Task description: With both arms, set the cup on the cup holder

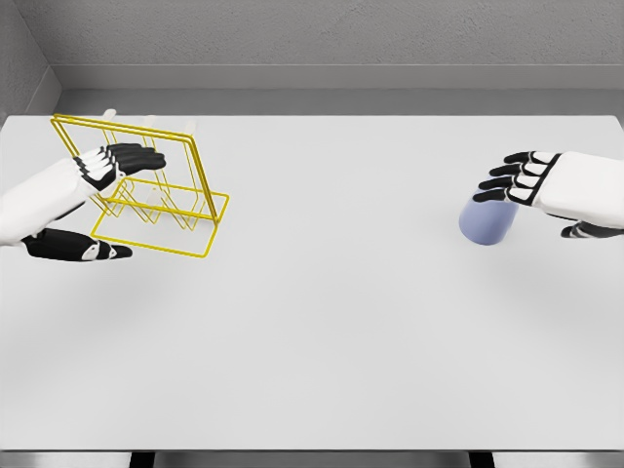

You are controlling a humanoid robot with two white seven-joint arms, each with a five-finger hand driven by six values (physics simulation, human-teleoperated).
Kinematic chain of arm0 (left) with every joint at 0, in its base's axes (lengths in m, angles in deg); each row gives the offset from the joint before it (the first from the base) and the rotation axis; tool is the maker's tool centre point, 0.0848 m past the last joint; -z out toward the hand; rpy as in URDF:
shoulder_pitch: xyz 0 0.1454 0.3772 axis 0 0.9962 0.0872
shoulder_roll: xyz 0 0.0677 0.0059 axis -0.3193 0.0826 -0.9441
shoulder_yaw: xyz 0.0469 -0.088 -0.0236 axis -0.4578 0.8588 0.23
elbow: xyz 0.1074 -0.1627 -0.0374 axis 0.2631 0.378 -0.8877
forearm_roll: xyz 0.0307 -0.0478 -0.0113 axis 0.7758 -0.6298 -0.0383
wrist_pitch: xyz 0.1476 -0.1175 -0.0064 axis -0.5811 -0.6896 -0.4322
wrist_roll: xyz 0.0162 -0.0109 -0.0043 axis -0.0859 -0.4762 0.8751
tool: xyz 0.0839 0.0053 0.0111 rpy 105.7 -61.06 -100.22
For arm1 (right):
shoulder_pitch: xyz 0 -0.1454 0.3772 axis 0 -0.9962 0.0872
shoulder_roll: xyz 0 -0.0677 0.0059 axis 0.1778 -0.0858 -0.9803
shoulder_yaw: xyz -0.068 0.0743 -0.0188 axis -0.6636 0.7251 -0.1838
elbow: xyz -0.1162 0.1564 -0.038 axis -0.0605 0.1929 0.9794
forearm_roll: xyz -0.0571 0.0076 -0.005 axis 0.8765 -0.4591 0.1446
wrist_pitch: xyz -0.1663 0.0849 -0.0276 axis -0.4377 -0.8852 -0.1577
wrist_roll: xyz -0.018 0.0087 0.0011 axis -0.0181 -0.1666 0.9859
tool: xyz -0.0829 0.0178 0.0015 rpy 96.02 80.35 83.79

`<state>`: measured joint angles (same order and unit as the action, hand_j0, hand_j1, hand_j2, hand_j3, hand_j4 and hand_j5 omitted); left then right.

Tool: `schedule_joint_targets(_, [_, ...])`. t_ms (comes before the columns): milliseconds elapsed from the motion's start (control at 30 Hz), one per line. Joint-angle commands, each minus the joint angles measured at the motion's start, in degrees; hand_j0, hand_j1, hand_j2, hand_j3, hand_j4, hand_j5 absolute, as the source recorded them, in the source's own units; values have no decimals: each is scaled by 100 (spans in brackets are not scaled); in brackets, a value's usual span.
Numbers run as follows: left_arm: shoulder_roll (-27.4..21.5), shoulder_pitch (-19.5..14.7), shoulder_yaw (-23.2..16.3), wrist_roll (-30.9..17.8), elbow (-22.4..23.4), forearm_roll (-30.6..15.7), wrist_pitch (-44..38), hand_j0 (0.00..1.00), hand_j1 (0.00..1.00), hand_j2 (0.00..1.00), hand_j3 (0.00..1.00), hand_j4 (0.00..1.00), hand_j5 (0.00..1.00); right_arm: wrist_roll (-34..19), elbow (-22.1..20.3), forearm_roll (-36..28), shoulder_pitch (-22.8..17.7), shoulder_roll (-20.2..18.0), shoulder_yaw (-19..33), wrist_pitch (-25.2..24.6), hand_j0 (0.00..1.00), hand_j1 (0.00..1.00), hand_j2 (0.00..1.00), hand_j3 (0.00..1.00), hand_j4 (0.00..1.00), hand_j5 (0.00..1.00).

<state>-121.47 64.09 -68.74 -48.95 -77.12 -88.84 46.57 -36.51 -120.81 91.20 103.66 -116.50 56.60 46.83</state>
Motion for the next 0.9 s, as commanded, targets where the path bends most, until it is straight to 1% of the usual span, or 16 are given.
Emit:
schedule_joint_targets(0, [-11, 0, 3, 3, 1, -42, -4, 100, 100, 100, 100, 100, 100, 1, -1, -30, -9, -18, 3, -11, 100, 100, 100, 100, 100, 100])
schedule_joint_targets(200, [42, 9, -6, 3, -43, -33, -4, 100, 100, 100, 100, 100, 100, -7, 96, -39, 26, 52, 100, -11, 100, 100, 100, 100, 100, 100])
schedule_joint_targets(267, [77, 18, -14, 3, -78, -24, -4, 100, 100, 100, 100, 100, 100, -25, 359, -39, 44, 228, 91, -11, 100, 100, 100, 100, 100, 100])
schedule_joint_targets(300, [86, 35, -41, 3, -78, -15, -4, 100, 100, 100, 100, 100, 100, -411, 491, -30, 105, 377, 82, -11, 100, 100, 100, 100, 100, 100])
schedule_joint_targets(333, [95, 35, -58, 3, -78, -7, -4, 100, 100, 100, 100, 100, 100, -570, 535, 145, 193, 474, 82, -11, 100, 100, 100, 100, 100, 100])
schedule_joint_targets(400, [218, 62, -102, 3, -87, 2, -4, 100, 100, 100, 100, 100, 100, -587, 843, 295, 466, 711, 12, -11, 100, 100, 100, 100, 100, 100])
schedule_joint_targets(433, [305, 62, -111, 3, -87, 11, -4, 100, 100, 100, 100, 100, 100, -587, 948, 330, 685, 729, -234, -11, 100, 100, 100, 100, 100, 100])
schedule_joint_targets(467, [350, 62, -172, 3, -87, 11, -4, 100, 100, 100, 100, 100, 100, -587, 1185, 330, 984, 808, -612, -11, 100, 100, 100, 100, 100, 100])
schedule_joint_targets(500, [393, 62, -225, 3, -87, 20, -4, 100, 100, 100, 100, 100, 100, -587, 1422, 339, 1300, 966, -901, -11, 100, 100, 100, 100, 100, 100])
schedule_joint_targets(533, [429, 62, -225, 3, -87, 20, -4, 100, 100, 100, 100, 100, 100, -587, 1572, 356, 1476, 1054, -1122, -11, 100, 100, 100, 100, 100, 100])
schedule_joint_targets(600, [438, 53, -287, 3, -87, 20, -4, 100, 100, 100, 100, 100, 100, -596, 1783, 523, 1687, 1221, -1350, -11, 100, 100, 100, 100, 100, 100])
schedule_joint_targets(667, [578, 62, -383, 3, -87, 29, -4, 100, 100, 100, 100, 100, 100, -596, 1950, 673, 1810, 1318, -1588, -11, 100, 100, 100, 100, 100, 100])
schedule_joint_targets(767, [587, 53, -726, 3, -87, 29, -4, 100, 100, 100, 100, 100, 100, -596, 2091, 893, 1846, 1415, -1676, -11, 100, 100, 100, 100, 100, 100])
schedule_joint_targets(867, [587, 44, -884, 3, -78, 11, -4, 100, 100, 100, 100, 100, 100, -605, 2337, 989, 1951, 1617, -1737, -11, 100, 100, 100, 100, 100, 100])
